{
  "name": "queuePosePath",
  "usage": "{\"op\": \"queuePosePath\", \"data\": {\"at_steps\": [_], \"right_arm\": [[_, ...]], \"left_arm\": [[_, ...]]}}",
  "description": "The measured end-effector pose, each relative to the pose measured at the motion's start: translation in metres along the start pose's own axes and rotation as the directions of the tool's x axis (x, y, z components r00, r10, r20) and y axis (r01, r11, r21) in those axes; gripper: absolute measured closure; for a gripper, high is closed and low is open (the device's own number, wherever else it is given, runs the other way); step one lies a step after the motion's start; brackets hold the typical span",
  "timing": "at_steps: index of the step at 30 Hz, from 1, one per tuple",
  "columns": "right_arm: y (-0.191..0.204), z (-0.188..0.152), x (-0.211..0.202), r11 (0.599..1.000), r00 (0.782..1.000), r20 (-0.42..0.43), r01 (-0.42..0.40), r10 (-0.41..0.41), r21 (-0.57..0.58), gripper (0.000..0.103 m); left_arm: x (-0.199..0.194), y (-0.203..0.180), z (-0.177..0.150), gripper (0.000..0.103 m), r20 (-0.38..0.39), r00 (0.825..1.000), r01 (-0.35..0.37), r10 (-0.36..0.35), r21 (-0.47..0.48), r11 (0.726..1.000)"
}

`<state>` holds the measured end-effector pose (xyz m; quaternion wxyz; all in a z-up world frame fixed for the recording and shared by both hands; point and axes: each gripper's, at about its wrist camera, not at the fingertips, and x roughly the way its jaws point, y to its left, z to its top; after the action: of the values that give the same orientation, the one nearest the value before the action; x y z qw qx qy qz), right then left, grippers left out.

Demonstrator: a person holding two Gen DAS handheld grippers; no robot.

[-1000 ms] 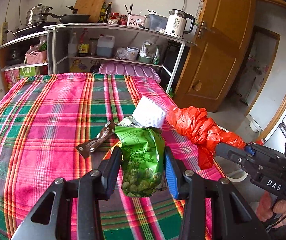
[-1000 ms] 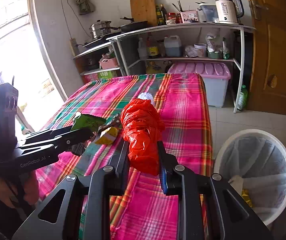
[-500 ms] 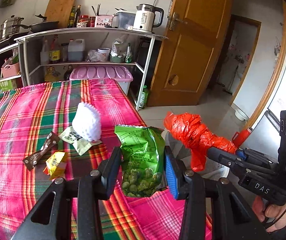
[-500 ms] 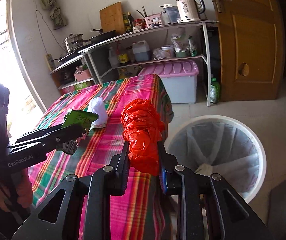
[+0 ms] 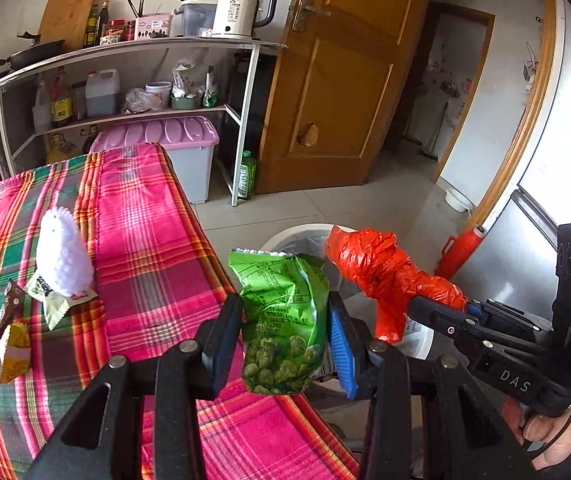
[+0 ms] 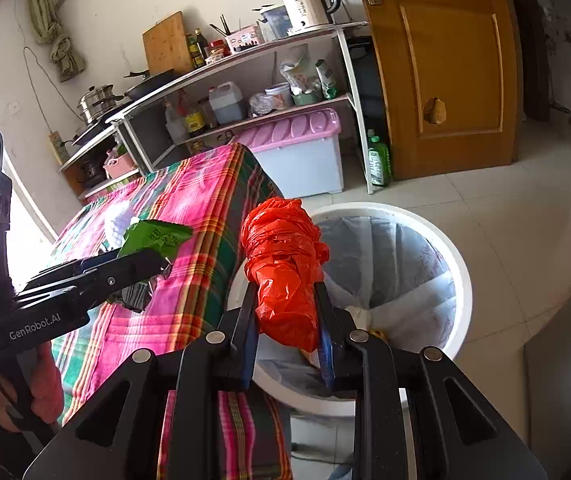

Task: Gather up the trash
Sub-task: 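Carry the green snack bag and red plastic bag over the bin, then open both tools to drop the green and red bags into the bin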

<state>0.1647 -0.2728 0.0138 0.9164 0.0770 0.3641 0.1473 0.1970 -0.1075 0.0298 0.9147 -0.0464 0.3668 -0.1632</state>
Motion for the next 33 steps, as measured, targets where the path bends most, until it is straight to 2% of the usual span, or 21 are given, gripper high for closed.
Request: {"op": "queuePosePath", "data": {"at_steps": [17,22,24,33], "right_arm": [[-0.038,-0.006,0.008,0.995,0.997,-0.033,0.07,-0.068,0.065,0.07],[-0.037,-0.006,0.007,0.996,0.997,-0.026,0.069,-0.068,0.059,0.069],[-0.036,-0.005,0.006,0.996,0.997,-0.024,0.068,-0.067,0.057,0.069],[-0.02,-0.001,0.001,0.999,0.999,-0.007,0.038,-0.038,0.029,0.069]], "left_arm": [[0.05,-0.028,0.004,0.054,-0.086,0.995,0.054,-0.054,0.004,0.999],[0.049,-0.027,0.003,0.053,-0.08,0.994,0.072,-0.072,-0.005,0.997],[0.047,-0.024,0.003,0.048,-0.075,0.994,0.079,-0.08,-0.012,0.997],[0.025,-0.016,-0.001,0.048,-0.029,0.997,0.076,-0.077,-0.016,0.997]]}}
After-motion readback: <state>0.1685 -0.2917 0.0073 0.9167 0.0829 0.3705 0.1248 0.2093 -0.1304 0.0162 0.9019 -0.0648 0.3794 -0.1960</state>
